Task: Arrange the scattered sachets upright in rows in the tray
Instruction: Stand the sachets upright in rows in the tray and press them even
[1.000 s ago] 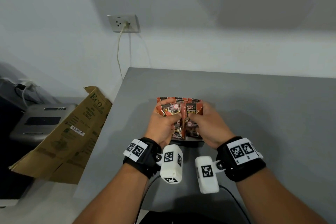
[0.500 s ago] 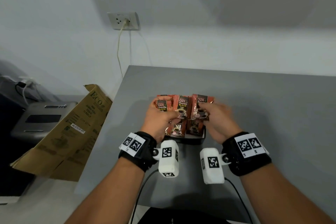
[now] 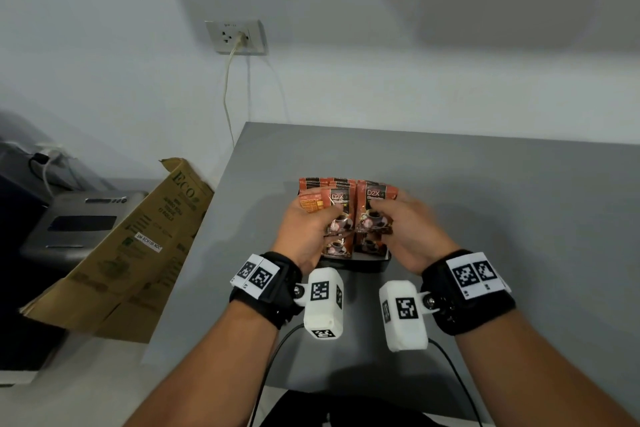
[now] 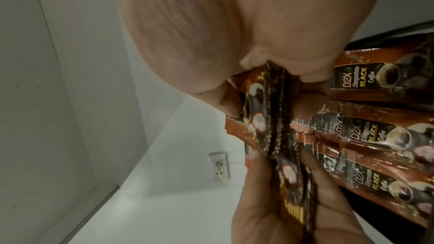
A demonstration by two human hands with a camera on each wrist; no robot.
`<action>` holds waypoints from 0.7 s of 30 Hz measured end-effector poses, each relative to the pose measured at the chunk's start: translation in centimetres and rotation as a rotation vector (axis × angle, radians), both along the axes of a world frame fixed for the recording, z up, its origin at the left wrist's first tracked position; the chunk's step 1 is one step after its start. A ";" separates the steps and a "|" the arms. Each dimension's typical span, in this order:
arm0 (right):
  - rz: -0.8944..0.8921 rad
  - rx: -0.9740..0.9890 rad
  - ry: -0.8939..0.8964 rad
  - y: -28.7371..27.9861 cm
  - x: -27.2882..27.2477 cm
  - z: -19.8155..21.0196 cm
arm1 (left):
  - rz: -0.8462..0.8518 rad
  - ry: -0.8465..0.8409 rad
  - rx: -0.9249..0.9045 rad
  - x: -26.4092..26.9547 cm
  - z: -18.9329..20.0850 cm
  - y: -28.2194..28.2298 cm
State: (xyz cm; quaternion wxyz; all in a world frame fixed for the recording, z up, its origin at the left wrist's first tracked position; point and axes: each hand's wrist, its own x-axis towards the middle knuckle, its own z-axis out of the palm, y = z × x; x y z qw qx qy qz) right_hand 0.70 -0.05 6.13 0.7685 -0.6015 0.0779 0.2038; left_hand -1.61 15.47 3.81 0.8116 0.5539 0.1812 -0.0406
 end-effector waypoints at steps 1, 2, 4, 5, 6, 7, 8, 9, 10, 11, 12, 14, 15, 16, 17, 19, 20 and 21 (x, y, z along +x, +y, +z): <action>0.023 -0.025 -0.004 0.2 -0.2 -0.2 | -0.007 -0.022 0.027 0.0 0.0 -0.2; 0.046 -0.057 -0.011 0.5 -0.3 -0.3 | -0.018 -0.048 0.048 -0.1 0.1 -0.4; 0.067 -0.104 -0.034 0.9 -0.5 -0.4 | -0.035 -0.086 0.046 -0.2 0.2 -0.6; 0.050 -0.105 -0.042 0.9 -0.5 -0.5 | -0.044 -0.088 0.022 -0.2 0.2 -0.6; 0.022 -0.094 -0.045 0.8 -0.5 -0.5 | -0.044 -0.071 -0.023 -0.2 0.2 -0.6; -0.007 -0.078 -0.043 0.6 -0.4 -0.5 | -0.033 -0.045 -0.085 -0.3 0.3 -0.4; -0.025 -0.052 -0.036 0.4 -0.2 -0.5 | -0.017 -0.021 -0.142 -0.4 0.3 -0.2; -0.031 -0.023 -0.022 0.1 -0.1 -0.4 | -0.011 -0.004 -0.192 -0.4 0.4 0.1; -0.039 0.006 0.000 -0.1 0.0 -0.4 | -0.006 0.011 -0.218 -0.4 0.3 0.5; -0.045 0.027 0.028 -0.4 0.1 -0.4 | -0.005 0.014 -0.236 -0.4 0.2 0.8; -0.052 0.043 0.053 -0.8 0.3 -0.5 | -0.001 0.016 -0.237 -0.4 0.1 1.0; -0.082 0.073 0.093 -1.2 0.4 -0.7 | 0.020 0.014 -0.193 -0.2 0.0 1.2; -0.099 0.090 0.102 -1.4 0.4 -0.8 | 0.037 0.017 -0.157 -0.1 0.0 1.2; -0.105 0.113 0.102 -1.5 0.4 -0.8 | 0.057 0.021 -0.115 0.1 -0.2 1.2; -0.095 0.134 0.097 -1.5 0.3 -0.8 | 0.078 0.026 -0.073 0.2 -0.2 1.2; -0.050 0.154 0.074 -1.4 0.1 -0.9 | 0.105 0.019 -0.035 0.3 -0.5 1.1; -0.038 0.143 0.059 -1.3 0.0 -1.0 | 0.111 0.016 -0.039 0.3 -0.6 1.1; -0.030 0.125 0.040 -1.2 0.0 -1.1 | 0.105 0.012 -0.046 0.3 -0.6 1.0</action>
